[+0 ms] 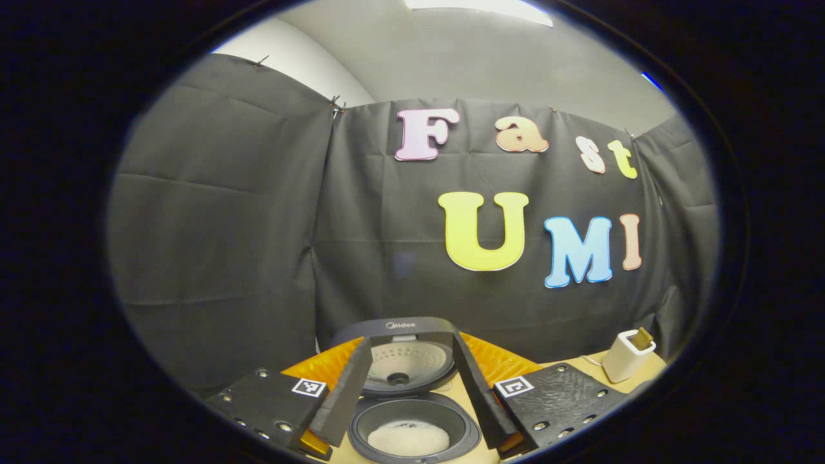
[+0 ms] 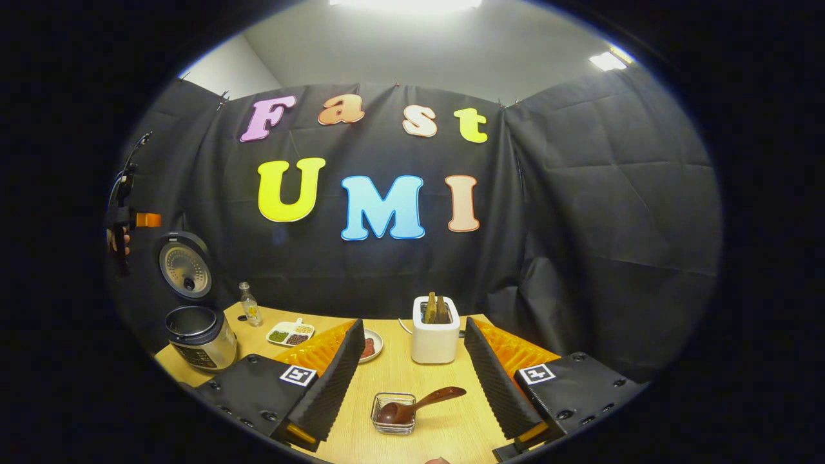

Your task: Close the left gripper, press the button to open the rice cooker; take a wooden spoon from the chopstick holder with the right hand, scoop a spoonful of rice and pour it into the rice cooker, then put the wooden spoon back into the chopstick holder.

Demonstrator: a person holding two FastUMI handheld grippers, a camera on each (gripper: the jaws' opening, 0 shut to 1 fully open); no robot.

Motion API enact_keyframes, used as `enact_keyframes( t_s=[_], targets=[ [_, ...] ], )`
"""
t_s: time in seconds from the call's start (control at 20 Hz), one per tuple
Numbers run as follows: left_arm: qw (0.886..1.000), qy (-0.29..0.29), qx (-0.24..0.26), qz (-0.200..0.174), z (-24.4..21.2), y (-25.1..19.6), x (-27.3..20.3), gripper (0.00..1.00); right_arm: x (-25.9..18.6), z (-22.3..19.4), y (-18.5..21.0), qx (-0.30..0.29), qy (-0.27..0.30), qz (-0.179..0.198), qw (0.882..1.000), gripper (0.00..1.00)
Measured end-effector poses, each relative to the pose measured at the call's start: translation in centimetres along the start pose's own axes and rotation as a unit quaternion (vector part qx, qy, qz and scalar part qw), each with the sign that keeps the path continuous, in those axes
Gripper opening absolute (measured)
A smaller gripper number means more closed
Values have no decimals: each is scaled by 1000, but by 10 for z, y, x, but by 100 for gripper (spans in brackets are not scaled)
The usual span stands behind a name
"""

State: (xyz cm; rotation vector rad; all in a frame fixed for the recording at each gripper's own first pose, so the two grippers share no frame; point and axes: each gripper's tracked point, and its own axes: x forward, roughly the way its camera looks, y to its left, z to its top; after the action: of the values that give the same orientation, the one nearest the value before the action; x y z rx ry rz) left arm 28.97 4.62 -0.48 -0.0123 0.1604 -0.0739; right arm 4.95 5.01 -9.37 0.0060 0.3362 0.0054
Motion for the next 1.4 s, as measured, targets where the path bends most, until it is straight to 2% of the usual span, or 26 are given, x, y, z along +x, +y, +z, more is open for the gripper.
enact_keyframes(
  t_s=[0.05, 0.15, 0.3, 0.4, 0.5, 0.65, 1.05, 1.25, 1.35, 1.4],
  targets=[
    [1000, -5, 6, 0, 6, 1, 12, 80, -1, 0, 1, -4, 0, -5, 1000, 98],
    [1000, -14, 11, -9, 15, -1, 36, 77, -2, -3, 0, -10, 2, -15, 1000, 98],
    [1000, -4, -7, -15, 15, 1, 78, 77, -2, -7, -1, -3, 6, -31, 999, 98],
    [1000, 7, -12, -16, 8, 3, 106, 77, -1, -12, -2, -2, 13, -39, 999, 98],
    [1000, 15, 2, -9, -3, 7, 132, 80, 1, -15, -2, -2, 21, -44, 999, 98],
    [999, 28, 18, 5, -21, 13, 158, 77, 4, -18, -2, -5, 26, -48, 999, 98],
    [998, 48, -27, 23, -44, 13, 161, 81, 11, -7, -5, -18, 17, -35, 999, 100],
    [998, 43, -47, 26, -47, 9, 140, 86, 8, -3, -14, -22, 12, -25, 999, 100],
    [997, 48, -43, 29, -54, 5, 125, 86, 6, -2, -20, -18, 11, -20, 1000, 100],
    [997, 52, -40, 31, -58, 2, 117, 82, 4, -2, -22, -14, 10, -17, 1000, 100]
  ],
)
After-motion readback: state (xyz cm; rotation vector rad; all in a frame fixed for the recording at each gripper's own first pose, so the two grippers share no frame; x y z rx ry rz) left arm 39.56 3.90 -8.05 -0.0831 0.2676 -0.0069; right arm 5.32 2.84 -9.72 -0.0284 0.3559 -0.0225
